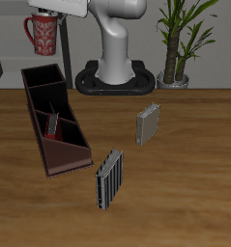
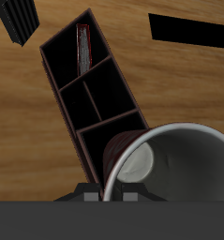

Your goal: Place the red book into the right desk caddy's left compartment and place the red mug into the right desk caddy's right compartment

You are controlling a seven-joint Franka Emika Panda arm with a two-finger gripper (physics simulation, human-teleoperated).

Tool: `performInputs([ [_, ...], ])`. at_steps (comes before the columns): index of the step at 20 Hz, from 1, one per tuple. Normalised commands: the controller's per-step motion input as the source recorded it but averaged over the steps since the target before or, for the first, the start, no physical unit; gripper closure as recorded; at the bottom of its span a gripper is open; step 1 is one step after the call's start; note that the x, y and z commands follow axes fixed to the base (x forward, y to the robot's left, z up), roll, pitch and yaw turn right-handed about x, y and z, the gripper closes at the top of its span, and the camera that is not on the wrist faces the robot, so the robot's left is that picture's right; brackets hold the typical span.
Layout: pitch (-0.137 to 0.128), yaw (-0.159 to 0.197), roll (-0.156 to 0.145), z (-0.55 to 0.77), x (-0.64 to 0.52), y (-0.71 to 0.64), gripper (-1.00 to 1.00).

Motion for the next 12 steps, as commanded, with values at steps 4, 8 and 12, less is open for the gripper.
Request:
performInputs([
  [4, -0.006, -0.073, 0.038, -0.05, 0.01, -0.02, 1.00],
  [8, 0.001, -0.042, -0.014, -0.06, 0.06, -0.09, 1.00],
  [12, 0.029, -0.049, 0.007, -0.13, 0.11, -0.11, 1.00],
])
